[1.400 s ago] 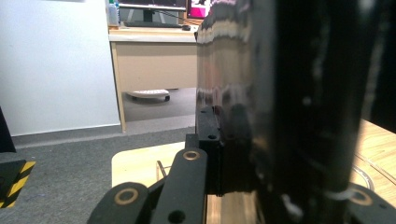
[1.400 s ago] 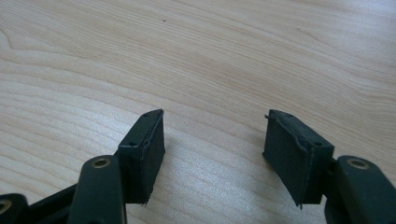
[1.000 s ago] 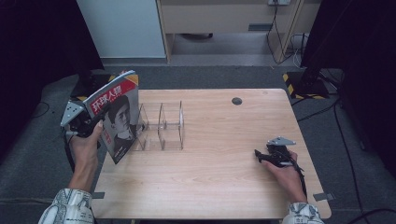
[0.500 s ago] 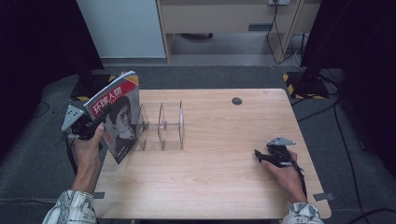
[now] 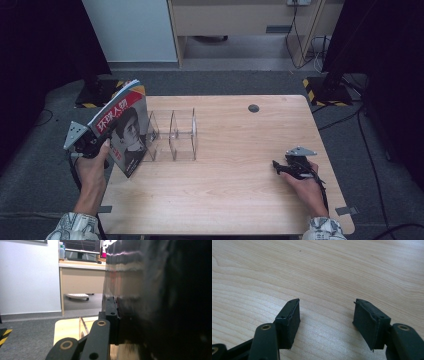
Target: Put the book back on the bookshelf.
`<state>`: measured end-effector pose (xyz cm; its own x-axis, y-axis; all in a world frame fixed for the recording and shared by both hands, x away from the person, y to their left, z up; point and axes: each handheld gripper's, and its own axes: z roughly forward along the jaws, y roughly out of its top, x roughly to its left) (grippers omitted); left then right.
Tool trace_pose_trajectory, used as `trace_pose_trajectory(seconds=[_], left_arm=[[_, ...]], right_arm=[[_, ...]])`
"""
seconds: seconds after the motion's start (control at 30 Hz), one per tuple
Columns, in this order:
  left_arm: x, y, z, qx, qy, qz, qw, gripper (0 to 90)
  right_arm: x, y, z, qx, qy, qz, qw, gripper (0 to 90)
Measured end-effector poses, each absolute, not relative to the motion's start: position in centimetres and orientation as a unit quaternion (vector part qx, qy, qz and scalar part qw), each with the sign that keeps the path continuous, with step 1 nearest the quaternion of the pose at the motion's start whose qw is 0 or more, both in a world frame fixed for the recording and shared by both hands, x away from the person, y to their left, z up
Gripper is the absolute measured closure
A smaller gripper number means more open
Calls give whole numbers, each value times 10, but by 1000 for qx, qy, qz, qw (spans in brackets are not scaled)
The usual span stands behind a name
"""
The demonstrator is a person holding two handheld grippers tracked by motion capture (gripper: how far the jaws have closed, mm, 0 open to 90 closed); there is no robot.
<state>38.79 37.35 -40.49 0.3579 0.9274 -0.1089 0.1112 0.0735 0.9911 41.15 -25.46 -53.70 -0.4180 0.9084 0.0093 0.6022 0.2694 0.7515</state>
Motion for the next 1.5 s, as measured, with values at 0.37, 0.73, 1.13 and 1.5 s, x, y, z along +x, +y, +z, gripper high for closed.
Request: trace_pose_trajectory(seconds=[0.37,0.73,1.13,1.5], left_arm=[[385,375,-405,591,455,355,563,843],[386,372,-402,603,452,359,551,774],[389,374,-393,609,444,357,551,713],[390,380,-395,600,446,343,570,862]], right_arm=[[411,-254,-537,493,766,350,219,381],[411,-254,-537,493,766,350,218,380],[411,-254,-537,492,766,350,218,379],[411,-255,-537,491,767,350,218,378]])
